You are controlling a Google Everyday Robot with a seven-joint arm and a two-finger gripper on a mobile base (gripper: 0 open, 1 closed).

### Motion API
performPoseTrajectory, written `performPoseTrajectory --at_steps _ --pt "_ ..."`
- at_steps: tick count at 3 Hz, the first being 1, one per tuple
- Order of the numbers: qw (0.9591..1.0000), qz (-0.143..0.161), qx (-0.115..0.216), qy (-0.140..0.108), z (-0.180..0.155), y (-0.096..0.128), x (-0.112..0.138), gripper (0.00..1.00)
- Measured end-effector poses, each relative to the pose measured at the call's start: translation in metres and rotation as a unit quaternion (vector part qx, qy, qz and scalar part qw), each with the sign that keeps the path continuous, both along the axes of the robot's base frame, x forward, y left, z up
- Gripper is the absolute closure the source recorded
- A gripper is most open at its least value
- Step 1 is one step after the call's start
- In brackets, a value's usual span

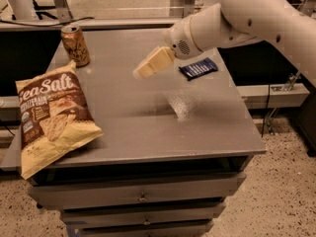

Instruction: Pick orange can

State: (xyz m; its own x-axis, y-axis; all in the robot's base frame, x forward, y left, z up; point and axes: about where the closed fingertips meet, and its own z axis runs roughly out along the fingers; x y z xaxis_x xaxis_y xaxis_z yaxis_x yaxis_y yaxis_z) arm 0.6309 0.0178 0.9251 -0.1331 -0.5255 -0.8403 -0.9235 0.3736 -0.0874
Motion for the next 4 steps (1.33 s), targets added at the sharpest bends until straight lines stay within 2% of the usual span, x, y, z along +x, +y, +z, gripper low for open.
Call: performPoseTrajectory --at_steps 1,2,3,4 --pt "0.9989 0.006 0.038 -0.026 -0.012 0.025 0.030 0.00" --pt "0.9951 0.019 0.089 -0.037 -0.024 0.066 0.066 0.00" --pt "0.9889 0.035 0.137 -0.045 -0.028 0.111 0.091 0.00" --pt "0.9823 0.052 0.171 -0.055 -0.024 0.151 0.111 0.00"
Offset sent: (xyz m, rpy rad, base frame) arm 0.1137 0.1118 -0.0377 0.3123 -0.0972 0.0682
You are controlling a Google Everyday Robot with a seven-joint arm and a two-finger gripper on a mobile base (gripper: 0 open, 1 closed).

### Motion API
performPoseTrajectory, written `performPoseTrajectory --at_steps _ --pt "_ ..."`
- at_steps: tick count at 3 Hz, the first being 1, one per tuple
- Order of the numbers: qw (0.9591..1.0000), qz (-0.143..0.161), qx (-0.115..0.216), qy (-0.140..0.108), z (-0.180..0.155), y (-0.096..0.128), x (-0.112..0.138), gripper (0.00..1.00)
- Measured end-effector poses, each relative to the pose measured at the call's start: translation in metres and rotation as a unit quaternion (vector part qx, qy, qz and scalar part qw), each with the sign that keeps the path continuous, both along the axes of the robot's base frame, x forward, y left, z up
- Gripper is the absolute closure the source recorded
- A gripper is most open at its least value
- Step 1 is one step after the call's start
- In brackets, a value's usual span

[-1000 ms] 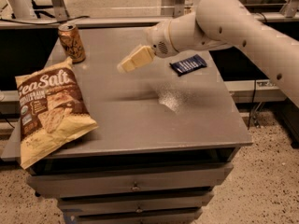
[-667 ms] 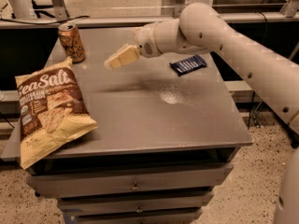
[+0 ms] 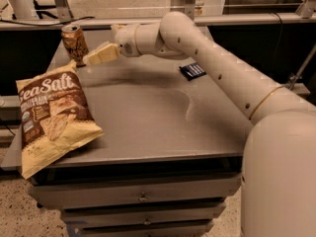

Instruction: Pick orange can

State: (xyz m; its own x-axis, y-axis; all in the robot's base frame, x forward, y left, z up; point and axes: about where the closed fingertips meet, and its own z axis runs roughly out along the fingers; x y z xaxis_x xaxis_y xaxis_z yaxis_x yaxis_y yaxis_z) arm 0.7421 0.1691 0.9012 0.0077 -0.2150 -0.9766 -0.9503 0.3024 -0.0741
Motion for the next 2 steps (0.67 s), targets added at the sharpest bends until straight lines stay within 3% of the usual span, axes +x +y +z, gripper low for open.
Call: performPoseTrajectory --at_steps 2 --pt "0.9990 0.027 0.034 -0.013 0.005 0.062 0.026 0.00"
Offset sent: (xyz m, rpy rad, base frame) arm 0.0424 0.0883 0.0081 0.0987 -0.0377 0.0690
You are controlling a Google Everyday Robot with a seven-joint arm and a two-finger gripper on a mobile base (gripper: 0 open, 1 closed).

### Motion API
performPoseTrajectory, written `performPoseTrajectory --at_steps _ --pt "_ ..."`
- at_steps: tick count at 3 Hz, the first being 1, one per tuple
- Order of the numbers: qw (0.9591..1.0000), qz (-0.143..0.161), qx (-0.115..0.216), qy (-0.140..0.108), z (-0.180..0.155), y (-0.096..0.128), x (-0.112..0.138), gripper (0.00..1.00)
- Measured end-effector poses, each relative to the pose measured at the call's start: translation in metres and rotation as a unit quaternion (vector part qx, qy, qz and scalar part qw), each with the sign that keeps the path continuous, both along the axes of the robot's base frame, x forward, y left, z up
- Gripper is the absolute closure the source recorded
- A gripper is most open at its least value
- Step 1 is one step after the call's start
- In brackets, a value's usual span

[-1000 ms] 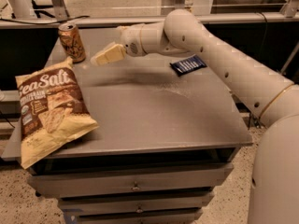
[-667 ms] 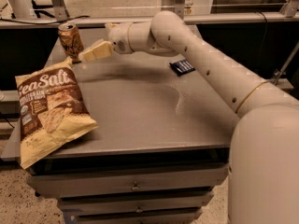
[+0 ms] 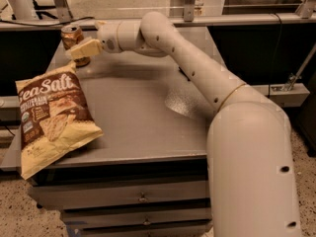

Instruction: Pick orange can

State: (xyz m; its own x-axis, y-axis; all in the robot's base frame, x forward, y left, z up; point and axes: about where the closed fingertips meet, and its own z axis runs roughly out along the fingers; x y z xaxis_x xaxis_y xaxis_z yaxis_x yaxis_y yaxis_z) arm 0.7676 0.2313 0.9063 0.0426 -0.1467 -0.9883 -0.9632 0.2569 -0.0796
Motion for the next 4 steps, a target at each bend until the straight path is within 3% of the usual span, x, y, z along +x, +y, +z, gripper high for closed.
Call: performPoseTrajectory --at_steps 1,2,4 --pt "1.0000 0.007 0.002 0.003 -0.004 0.020 0.005 0.00" --pt "0.9999 0.011 -0.001 0.008 -0.010 0.035 0.007 0.17" --pt "0.9999 0.008 -0.005 0.007 -0.012 0.039 0.007 0.64"
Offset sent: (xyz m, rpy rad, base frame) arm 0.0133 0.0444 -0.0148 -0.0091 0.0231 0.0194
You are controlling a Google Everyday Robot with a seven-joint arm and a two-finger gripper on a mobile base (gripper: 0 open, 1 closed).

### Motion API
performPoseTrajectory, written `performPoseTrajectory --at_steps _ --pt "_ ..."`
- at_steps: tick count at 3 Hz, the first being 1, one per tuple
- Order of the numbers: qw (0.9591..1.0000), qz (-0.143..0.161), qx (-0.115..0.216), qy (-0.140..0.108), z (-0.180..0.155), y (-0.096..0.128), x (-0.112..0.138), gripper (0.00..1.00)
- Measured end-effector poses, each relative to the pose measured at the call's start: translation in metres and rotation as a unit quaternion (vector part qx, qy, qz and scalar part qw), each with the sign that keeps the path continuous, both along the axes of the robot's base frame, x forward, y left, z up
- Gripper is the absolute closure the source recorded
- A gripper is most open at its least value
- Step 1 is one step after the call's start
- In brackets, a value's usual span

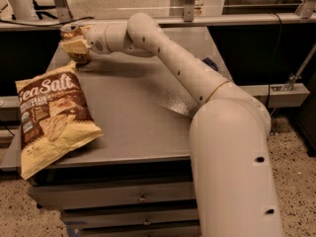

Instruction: Pick orange can

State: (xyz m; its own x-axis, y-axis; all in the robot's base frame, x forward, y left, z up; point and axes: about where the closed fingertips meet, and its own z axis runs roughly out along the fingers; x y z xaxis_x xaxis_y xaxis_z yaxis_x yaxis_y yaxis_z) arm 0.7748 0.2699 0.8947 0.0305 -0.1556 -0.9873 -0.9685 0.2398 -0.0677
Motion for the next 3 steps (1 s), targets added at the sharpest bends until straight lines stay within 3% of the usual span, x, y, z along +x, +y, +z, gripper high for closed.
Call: performPoseTrajectory --at_steps 1,2,3 --pt "1.0000 -0.003 -0.007 -0.005 0.003 -0.005 0.002 0.87" --pt "0.9996 -0.015 -0.012 -0.019 0.016 -0.019 0.010 1.00" --pt "0.9990 -0.032 -0.002 -0.030 0.044 -0.036 0.010 1.00"
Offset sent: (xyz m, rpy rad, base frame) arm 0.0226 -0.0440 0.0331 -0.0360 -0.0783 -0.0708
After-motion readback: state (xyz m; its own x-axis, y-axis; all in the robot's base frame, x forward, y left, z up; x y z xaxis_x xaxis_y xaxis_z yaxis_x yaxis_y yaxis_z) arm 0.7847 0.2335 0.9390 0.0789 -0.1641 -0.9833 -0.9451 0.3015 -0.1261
